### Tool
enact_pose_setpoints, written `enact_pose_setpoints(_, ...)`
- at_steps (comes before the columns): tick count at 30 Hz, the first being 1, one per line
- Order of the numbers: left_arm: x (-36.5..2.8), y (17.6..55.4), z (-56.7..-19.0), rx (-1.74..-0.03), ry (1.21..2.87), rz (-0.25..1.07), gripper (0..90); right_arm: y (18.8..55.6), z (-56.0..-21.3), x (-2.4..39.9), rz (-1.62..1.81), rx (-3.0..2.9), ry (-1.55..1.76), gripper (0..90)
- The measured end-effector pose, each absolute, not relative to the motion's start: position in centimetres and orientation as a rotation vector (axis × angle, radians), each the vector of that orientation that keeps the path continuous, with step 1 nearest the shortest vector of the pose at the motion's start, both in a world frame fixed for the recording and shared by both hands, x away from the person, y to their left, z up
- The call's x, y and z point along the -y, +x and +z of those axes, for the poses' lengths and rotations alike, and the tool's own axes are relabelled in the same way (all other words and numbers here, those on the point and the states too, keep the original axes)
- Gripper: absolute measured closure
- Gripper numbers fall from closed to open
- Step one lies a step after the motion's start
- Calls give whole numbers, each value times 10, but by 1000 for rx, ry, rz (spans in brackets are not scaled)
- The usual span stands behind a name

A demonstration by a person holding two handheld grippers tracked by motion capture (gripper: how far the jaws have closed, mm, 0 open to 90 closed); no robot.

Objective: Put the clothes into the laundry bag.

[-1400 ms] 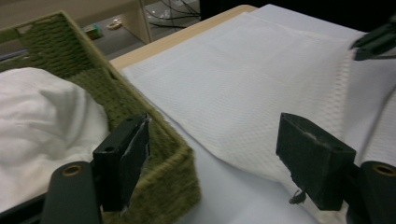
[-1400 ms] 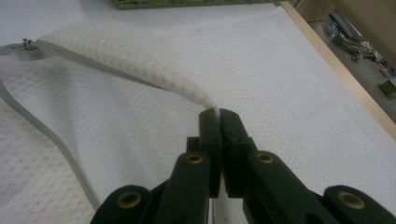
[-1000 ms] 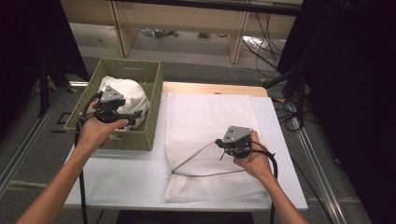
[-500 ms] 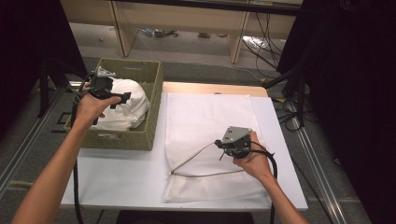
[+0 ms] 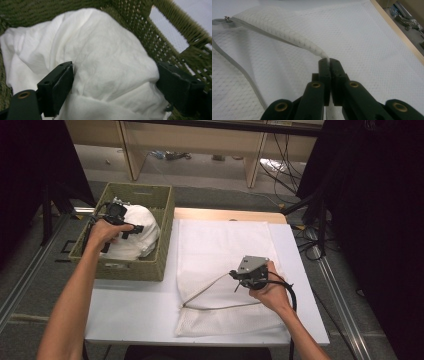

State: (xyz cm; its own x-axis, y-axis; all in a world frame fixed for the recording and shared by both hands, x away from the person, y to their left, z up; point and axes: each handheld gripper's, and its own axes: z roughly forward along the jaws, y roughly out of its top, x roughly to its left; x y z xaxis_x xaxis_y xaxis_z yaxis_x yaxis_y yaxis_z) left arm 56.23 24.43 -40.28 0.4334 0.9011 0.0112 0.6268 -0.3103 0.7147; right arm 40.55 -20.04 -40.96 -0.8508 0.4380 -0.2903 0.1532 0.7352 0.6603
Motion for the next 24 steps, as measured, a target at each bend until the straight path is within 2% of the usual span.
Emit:
enact_pose_setpoints(10,-249,569,-419,-1386,2127,651,152,406,-409,204,903,-2499,453,897)
enact_pose_setpoints(14,-245,567,-430,-1498,2086,538,150,405,-410,202,900,-2509,464,897)
enact_pose_setpoints(17,-244,567,-438,-1466,2116,422,101,405,-409,202,905,-2506,446,896)
enact_pose_setpoints(19,-241,569,-443,-1451,2158,447,91,405,-410,203,906,-2494,479,896)
enact_pose_setpoints(24,-243,574,-447,-1578,2139,561,134,405,-410,202,897,-2501,438,897)
